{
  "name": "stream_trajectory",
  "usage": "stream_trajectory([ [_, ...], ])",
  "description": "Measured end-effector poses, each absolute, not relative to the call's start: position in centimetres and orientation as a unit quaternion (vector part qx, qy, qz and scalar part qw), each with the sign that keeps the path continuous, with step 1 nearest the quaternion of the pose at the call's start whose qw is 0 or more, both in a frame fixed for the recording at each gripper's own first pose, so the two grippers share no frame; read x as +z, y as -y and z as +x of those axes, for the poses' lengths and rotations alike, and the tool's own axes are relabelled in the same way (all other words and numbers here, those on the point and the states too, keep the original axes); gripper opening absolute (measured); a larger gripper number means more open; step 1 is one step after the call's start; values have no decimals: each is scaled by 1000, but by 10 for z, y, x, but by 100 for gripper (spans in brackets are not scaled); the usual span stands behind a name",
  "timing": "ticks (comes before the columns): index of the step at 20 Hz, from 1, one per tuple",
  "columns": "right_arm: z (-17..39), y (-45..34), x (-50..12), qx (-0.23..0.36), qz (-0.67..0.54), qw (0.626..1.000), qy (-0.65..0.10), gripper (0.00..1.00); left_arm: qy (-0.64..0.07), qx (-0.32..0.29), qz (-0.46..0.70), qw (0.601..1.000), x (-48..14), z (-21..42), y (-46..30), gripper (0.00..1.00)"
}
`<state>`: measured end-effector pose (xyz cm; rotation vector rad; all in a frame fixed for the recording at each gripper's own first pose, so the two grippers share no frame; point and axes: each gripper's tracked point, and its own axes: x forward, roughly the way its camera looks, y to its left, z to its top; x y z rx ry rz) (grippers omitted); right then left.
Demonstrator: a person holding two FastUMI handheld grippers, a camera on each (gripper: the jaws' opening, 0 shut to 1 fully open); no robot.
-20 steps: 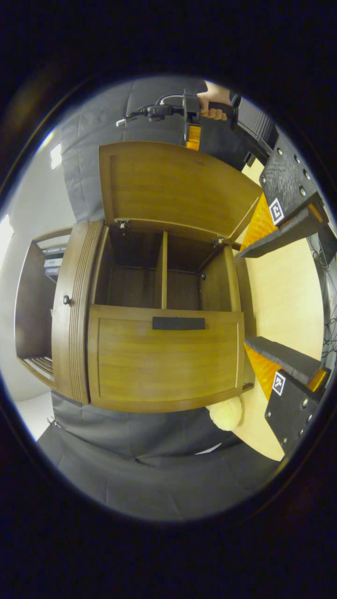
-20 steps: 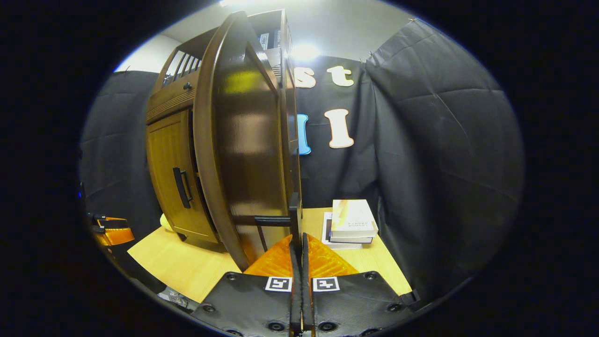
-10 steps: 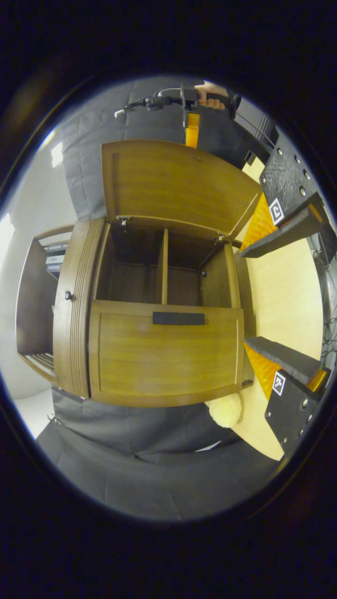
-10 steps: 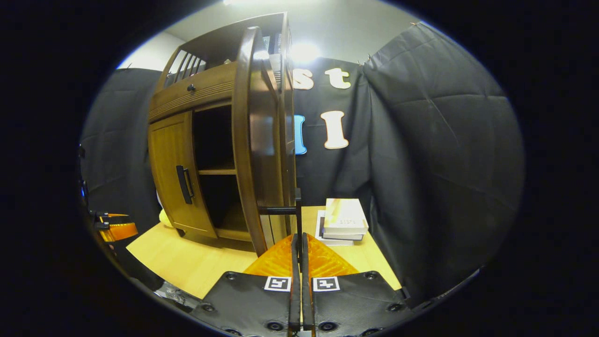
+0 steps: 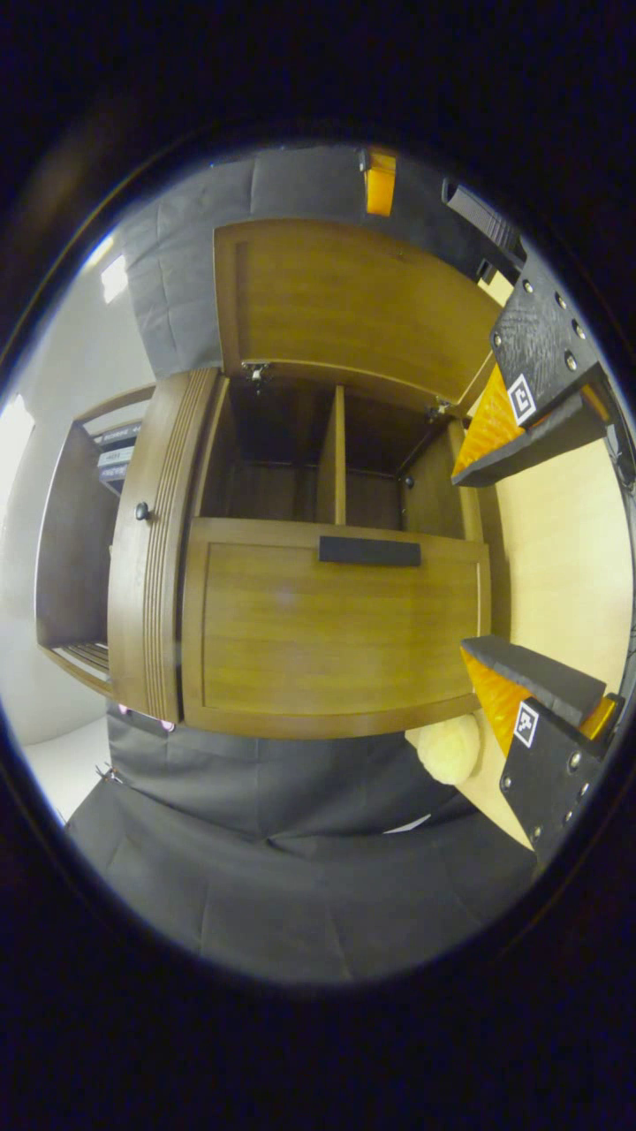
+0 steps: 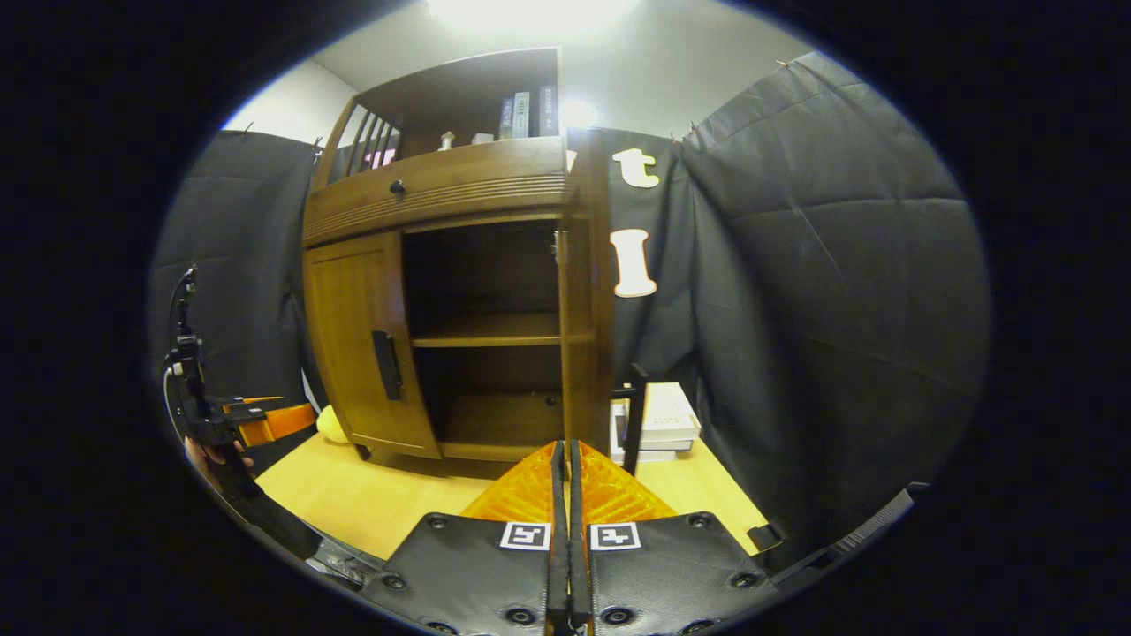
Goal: Open the right door of the double-door shoe cabinet with the right hand, and open the left door with the left hand.
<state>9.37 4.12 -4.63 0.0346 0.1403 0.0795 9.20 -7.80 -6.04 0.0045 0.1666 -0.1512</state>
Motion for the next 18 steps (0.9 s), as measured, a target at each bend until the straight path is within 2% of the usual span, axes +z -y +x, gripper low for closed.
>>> stream_trajectory([
  [2, 98, -66, -48, 65, 29, 995, -72, 0, -68, -71, 7, 995, -48, 107, 77, 97],
  [4, 101, -90, -51, 95, 31, 991, -86, 50, -58, -70, 7, 996, -38, 122, 78, 99],
  [5, 106, -94, -52, 98, 25, 991, -85, 75, -55, -69, 7, 996, -34, 127, 79, 96],
  [6, 105, -96, -48, 96, 20, 992, -78, 100, -48, -69, 6, 996, -29, 133, 80, 99],
  [7, 107, -103, -49, 98, 17, 992, -73, 92, -44, -69, 6, 997, -25, 139, 81, 99],
  [8, 110, -110, -50, 102, 11, 992, -69, 95, -40, -68, 6, 997, -21, 144, 83, 99],
  [11, 126, -124, -50, 98, -15, 993, -65, 95, -35, -69, 4, 997, -17, 165, 90, 99],
  [12, 132, -126, -49, 97, -12, 993, -60, 92, -33, -74, 2, 997, -15, 172, 93, 99],
  [14, 140, -134, -45, 102, -6, 993, -52, 96, -33, -77, 0, 996, -16, 189, 100, 99],
  [18, 166, -144, -43, 110, -6, 993, -51, 96, -41, -76, -5, 996, -22, 219, 106, 99],
])
